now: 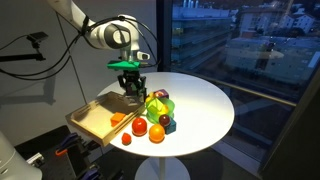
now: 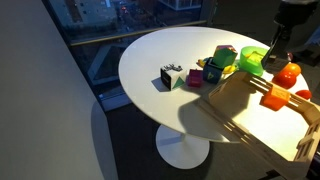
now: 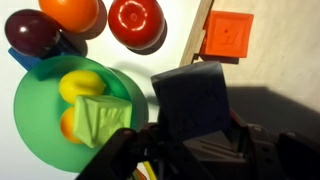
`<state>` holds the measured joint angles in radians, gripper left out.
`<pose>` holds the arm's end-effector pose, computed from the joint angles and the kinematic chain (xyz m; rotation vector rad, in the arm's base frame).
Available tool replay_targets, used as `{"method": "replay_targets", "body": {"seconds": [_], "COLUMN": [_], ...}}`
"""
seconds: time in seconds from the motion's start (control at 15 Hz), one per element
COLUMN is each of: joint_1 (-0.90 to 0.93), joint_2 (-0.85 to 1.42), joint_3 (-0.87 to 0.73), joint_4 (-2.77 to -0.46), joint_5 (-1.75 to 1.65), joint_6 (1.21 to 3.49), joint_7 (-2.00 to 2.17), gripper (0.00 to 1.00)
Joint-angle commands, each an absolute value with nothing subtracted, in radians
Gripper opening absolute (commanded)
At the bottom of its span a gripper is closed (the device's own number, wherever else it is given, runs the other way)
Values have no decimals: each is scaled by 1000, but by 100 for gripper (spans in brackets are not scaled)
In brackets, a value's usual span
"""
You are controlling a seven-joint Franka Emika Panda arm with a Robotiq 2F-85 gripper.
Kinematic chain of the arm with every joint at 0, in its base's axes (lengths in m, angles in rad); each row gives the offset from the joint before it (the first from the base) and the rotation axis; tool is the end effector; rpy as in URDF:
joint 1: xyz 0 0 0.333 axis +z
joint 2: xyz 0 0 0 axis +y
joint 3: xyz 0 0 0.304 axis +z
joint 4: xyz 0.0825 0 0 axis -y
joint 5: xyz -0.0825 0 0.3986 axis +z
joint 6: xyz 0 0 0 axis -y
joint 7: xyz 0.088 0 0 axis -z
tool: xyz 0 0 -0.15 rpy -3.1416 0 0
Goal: Remove the grey block from the tray
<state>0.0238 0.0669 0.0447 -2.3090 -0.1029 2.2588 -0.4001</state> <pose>0.5077 0.0289 0.2416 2.9719 0.8204 -0.1964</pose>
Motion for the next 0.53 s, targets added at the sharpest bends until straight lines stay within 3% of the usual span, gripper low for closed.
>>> {"method": "replay_targets", "body": {"seconds": [0.0, 0.47], "joint_1": [4, -37], "joint_2": [37, 33], "joint_3": [22, -26], "joint_4": [-2301, -2302], "joint_5": [-88, -96], "joint_6": [2198, 2132], "joint_7": [-377, -373], "gripper": [32, 32]}}
